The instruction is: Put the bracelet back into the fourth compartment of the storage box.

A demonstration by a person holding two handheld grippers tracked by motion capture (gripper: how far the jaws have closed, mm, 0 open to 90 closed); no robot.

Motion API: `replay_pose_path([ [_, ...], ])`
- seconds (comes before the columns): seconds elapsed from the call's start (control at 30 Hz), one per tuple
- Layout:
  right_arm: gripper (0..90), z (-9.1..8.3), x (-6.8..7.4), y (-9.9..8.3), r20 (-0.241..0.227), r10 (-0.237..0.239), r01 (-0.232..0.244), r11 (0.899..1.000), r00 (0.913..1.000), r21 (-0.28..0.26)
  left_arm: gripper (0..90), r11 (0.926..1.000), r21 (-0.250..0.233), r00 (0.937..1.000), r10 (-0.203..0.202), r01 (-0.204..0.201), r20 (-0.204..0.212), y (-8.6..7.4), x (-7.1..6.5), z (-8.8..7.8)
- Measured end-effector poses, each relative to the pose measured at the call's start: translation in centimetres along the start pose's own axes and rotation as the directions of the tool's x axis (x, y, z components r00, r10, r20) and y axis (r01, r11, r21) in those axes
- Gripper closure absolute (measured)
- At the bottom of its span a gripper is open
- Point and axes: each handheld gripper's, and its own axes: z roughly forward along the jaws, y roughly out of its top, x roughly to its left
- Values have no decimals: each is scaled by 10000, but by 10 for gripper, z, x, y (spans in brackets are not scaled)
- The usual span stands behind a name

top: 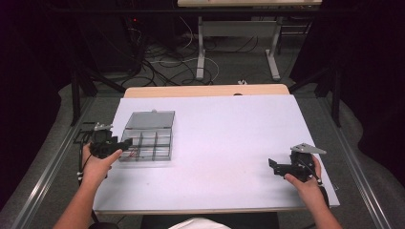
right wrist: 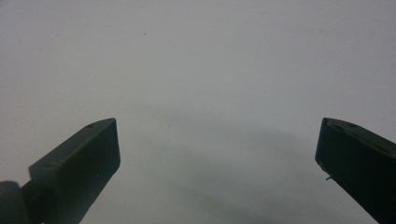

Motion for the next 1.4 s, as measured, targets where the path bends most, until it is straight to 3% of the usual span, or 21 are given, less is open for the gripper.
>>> replay_pose_path([
  [0.33,0,0,0,0,29,45,-45,10000,10000,-5,206,9989,-455,10000,-64,66,48,2,-2,-4],
  [0.6,0,0,1,0,26,83,-84,10000,10000,16,81,9968,-697,9979,-354,391,542,3,-7,-7],
  [0.73,0,0,1,0,53,132,-132,9999,9999,6,4,9969,-724,9979,-262,305,600,5,-11,-10],
  [0.9,0,0,1,0,20,102,-102,9999,9999,15,4,9957,-894,9986,-221,263,471,6,-17,-13],
  [1.4,0,-1,1,0,-15,85,-85,10000,10000,4,4,9946,-1039,9971,118,-40,746,5,-38,-25],
])
